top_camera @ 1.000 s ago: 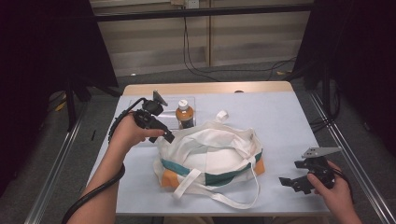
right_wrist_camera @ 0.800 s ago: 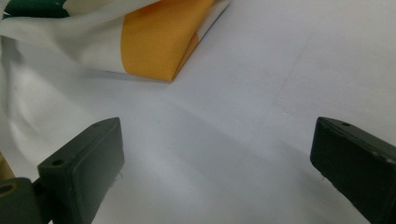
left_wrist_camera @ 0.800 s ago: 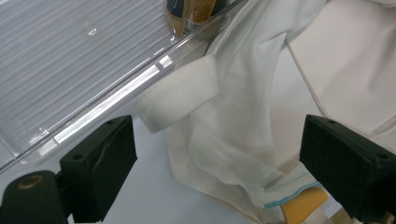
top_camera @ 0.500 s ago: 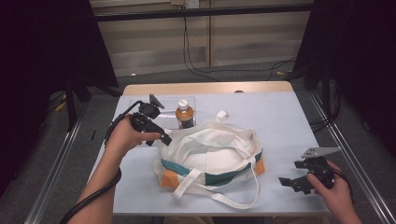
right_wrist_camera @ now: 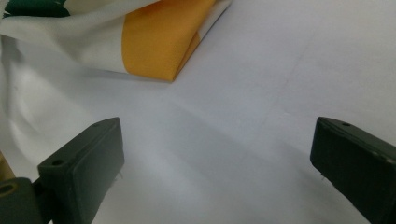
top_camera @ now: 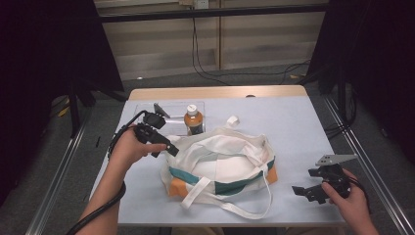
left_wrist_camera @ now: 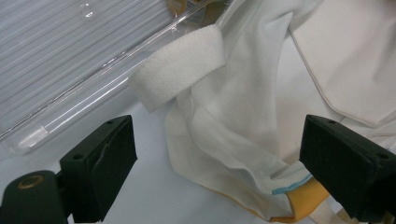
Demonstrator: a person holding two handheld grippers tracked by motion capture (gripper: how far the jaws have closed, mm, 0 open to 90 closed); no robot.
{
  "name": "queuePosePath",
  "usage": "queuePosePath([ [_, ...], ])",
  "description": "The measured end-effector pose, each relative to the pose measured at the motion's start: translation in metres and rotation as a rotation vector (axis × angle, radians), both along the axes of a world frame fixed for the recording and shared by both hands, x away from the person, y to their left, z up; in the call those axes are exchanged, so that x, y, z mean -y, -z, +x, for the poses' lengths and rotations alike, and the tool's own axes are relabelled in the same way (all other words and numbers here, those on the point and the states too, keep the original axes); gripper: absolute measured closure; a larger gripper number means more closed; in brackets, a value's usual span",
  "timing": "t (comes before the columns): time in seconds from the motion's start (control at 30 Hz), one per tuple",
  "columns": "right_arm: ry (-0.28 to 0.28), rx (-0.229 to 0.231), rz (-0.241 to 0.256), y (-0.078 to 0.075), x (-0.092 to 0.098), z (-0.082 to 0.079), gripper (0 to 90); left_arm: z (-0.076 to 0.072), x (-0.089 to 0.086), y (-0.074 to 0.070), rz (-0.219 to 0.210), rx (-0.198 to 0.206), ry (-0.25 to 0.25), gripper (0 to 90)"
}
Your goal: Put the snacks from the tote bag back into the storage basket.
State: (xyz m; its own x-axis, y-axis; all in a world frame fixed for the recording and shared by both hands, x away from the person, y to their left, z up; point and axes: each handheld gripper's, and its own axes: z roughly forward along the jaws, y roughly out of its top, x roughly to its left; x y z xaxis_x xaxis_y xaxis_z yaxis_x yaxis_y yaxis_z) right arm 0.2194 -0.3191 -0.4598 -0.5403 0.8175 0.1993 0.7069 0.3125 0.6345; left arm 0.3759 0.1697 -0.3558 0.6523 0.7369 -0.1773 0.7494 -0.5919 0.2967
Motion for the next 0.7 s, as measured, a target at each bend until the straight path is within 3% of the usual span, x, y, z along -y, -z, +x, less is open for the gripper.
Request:
queuePosePath([
  [0.7, 0.001, -0.003, 0.000, 0.000, 0.000, 0.000, 2.8, -0.010, -0.008, 0.011, -0.035, 0.011, -0.006, 10.6],
])
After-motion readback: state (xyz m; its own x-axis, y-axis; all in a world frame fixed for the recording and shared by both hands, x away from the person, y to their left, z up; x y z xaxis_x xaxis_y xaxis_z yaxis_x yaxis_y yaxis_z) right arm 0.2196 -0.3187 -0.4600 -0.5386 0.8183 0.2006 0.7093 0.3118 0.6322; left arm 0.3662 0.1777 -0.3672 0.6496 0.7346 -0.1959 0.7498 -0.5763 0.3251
